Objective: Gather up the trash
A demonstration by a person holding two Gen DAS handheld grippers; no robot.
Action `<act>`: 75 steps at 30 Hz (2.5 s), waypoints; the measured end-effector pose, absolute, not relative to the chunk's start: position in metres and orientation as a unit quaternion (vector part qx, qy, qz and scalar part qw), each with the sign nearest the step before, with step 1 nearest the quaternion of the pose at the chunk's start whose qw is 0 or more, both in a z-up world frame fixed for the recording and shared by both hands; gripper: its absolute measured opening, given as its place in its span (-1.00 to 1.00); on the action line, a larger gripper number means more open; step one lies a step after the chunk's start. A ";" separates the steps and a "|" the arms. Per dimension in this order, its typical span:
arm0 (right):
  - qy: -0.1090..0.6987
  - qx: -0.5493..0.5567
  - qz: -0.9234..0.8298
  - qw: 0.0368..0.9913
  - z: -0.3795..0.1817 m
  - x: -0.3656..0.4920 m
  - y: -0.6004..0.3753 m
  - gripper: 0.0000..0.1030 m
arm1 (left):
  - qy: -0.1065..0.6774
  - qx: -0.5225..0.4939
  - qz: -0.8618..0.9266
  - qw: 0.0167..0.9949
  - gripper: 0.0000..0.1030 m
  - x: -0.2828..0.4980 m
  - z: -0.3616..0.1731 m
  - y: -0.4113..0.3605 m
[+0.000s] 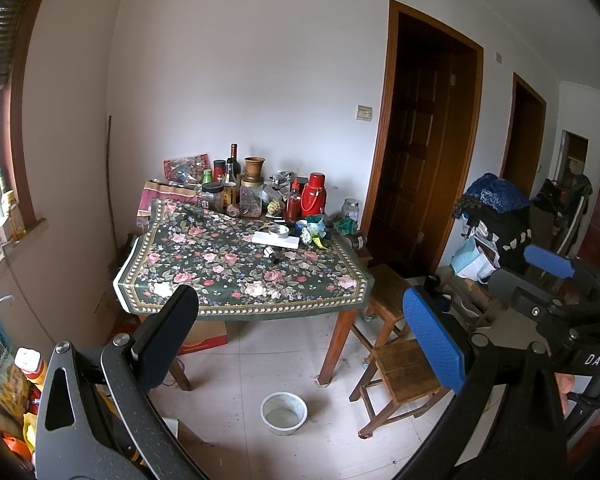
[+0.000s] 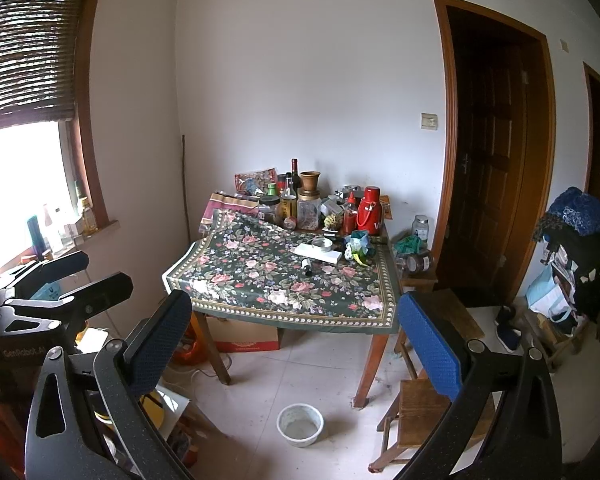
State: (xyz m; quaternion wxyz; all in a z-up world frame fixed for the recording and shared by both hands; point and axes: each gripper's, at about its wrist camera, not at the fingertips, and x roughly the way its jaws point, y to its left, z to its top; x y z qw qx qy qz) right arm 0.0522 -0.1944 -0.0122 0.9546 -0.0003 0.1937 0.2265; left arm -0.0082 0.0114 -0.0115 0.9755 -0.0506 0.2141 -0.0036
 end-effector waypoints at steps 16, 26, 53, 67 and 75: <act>0.191 0.001 0.233 0.954 -0.014 0.064 -0.206 0.99 | 0.213 -0.046 0.007 0.976 1.00 0.005 -0.014 0.003; 0.186 -0.003 0.233 0.955 -0.010 0.099 -0.235 0.99 | 0.212 -0.062 0.040 0.974 1.00 0.050 -0.012 -0.022; 0.287 0.033 0.104 0.952 -0.042 0.310 -0.165 0.99 | 0.304 -0.053 0.019 0.951 0.69 0.330 -0.056 0.089; 0.381 0.064 0.068 0.920 -0.085 0.421 -0.121 0.99 | 0.393 -0.019 -0.001 0.919 0.68 0.459 -0.128 0.135; 0.429 0.088 0.103 0.893 -0.118 0.504 -0.113 0.99 | 0.440 -0.042 0.011 0.897 0.68 0.534 -0.163 0.132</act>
